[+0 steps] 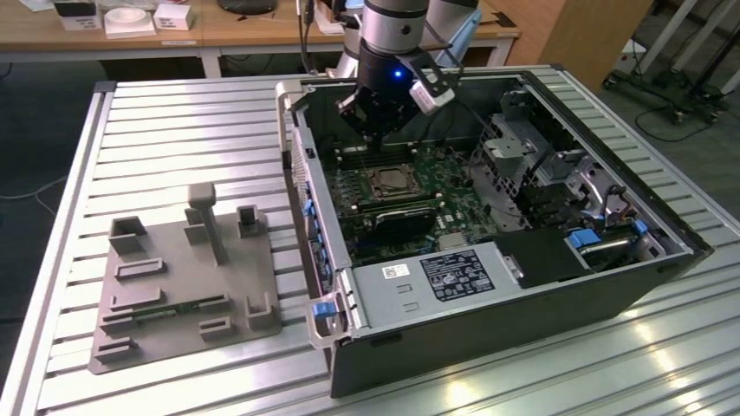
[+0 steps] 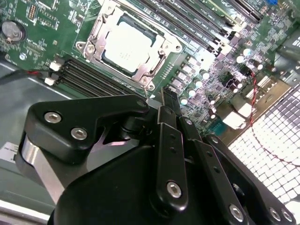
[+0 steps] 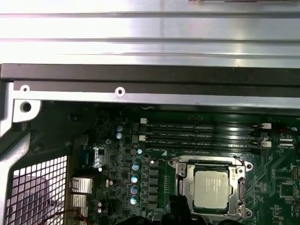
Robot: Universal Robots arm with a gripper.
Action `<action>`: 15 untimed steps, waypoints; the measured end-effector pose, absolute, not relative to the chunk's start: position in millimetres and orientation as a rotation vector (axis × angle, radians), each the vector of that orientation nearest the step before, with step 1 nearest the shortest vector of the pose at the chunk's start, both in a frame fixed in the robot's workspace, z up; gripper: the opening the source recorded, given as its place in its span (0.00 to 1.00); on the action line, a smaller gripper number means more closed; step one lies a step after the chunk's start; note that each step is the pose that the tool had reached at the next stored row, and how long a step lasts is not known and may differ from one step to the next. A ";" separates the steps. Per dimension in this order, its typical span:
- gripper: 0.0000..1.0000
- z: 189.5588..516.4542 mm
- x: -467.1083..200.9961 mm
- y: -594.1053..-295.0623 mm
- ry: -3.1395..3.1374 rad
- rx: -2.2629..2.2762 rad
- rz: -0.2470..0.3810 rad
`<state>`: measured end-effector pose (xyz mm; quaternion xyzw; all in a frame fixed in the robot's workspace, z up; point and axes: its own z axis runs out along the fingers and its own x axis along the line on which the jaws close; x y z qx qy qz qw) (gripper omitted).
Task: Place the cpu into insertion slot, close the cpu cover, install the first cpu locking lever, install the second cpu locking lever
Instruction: 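Install the first cpu locking lever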
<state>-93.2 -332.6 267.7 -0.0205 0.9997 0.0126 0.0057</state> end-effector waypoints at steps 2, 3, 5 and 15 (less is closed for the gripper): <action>0.10 267.7 -93.2 -332.6 3.129 -0.074 0.040; 0.10 267.7 -93.2 -332.6 3.129 -0.076 0.040; 0.10 267.7 -93.2 -332.6 3.129 -0.077 0.040; 0.10 267.7 -93.2 -332.6 3.129 -0.079 0.040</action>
